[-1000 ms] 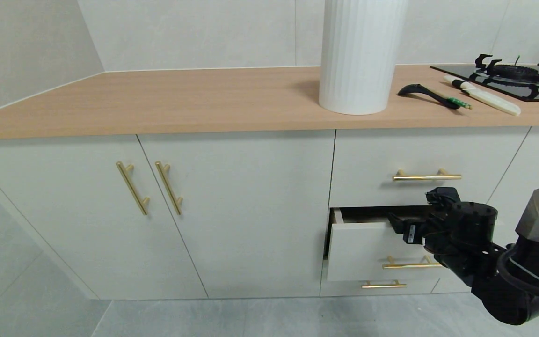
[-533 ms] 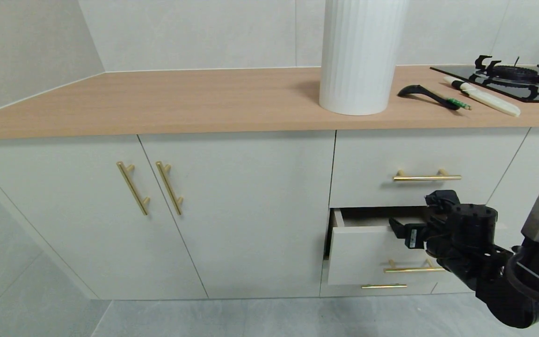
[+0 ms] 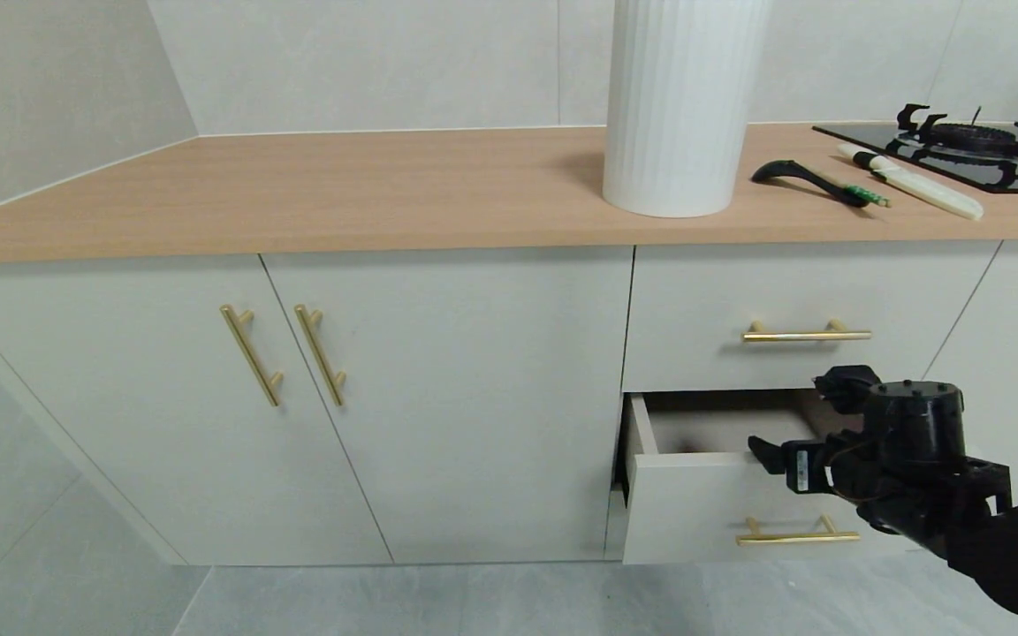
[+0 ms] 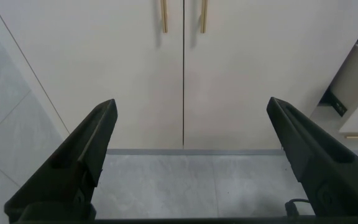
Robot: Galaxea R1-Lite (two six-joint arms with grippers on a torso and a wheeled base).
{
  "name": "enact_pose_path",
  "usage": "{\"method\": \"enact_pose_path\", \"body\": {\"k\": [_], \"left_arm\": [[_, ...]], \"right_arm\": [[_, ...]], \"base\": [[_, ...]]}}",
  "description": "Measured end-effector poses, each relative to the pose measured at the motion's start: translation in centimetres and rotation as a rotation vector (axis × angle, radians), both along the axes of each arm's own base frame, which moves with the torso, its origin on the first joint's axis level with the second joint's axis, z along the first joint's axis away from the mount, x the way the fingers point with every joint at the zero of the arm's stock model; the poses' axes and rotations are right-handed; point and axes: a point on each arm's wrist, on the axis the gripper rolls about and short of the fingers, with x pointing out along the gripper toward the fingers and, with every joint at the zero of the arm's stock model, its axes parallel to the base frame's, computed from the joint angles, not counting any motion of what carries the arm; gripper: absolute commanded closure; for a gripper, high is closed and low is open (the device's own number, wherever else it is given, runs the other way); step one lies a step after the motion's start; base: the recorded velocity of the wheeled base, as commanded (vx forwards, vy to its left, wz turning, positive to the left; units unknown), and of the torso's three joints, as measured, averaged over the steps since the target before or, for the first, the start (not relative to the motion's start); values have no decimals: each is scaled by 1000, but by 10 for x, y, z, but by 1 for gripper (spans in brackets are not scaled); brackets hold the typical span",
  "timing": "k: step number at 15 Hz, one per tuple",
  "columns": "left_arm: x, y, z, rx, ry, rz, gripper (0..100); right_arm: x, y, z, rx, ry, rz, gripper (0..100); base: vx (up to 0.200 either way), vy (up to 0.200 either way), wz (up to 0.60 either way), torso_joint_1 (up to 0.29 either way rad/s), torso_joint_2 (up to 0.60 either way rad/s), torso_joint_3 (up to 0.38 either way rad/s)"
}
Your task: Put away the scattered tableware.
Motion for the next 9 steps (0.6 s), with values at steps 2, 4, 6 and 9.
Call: {"method": "enact_pose_path", "body": {"k": [2, 4, 6, 9], "left_arm": [[0, 0, 0, 0, 0, 0, 0], [0, 0, 0, 0, 0, 0, 0], [0, 0, 0, 0, 0, 0, 0], [0, 0, 0, 0, 1, 0, 0]], "right_arm": [[-8, -1, 5, -5, 68, 20, 0], [-17, -3, 12, -12, 138, 34, 0], [-25, -5, 20, -13, 209, 57, 0], [-35, -6, 30, -12, 297, 89, 0]], "base": [[0, 0, 0, 0, 0, 0], [0, 0, 0, 0, 0, 0], [0, 0, 0, 0, 0, 0], [0, 0, 0, 0, 0, 0]]}}
